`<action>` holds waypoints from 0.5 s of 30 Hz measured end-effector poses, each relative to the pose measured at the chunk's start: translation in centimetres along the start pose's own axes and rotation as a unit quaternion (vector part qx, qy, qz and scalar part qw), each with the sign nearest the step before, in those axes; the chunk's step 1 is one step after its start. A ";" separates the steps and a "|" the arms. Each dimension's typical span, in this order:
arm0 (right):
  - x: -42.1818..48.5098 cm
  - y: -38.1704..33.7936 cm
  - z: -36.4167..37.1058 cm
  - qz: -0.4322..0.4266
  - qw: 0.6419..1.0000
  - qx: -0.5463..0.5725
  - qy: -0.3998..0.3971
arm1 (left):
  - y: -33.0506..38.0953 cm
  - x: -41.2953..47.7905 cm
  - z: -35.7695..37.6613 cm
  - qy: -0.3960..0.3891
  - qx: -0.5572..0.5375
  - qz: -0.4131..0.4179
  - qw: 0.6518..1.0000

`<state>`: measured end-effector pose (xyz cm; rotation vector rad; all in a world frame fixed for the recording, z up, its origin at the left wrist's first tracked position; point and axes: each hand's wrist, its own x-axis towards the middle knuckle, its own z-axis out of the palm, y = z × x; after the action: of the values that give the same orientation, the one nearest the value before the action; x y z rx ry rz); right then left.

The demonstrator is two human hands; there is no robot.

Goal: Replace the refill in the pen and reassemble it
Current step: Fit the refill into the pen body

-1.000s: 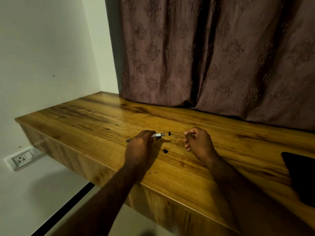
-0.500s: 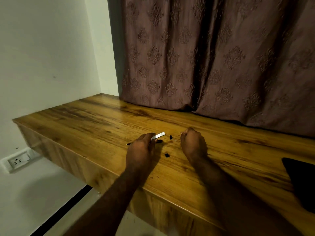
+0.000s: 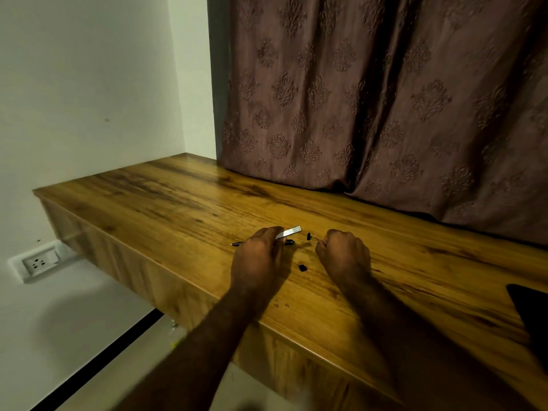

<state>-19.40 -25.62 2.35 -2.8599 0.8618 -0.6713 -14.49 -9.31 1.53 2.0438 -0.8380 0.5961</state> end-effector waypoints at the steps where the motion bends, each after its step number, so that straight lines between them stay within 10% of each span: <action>1: 0.0 0.0 0.0 -0.002 1.000 -0.001 -0.001 | 0.2 -0.1 -0.1 0.000 -0.005 0.002 1.000; 15: 0.3 0.3 0.6 -0.023 1.000 0.007 0.002 | 0.1 -0.1 -0.1 -0.012 0.011 -0.003 1.000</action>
<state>-19.03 -26.07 1.90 -2.8757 0.7915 -0.6855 -14.61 -9.22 1.58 2.0770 -0.8429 0.5799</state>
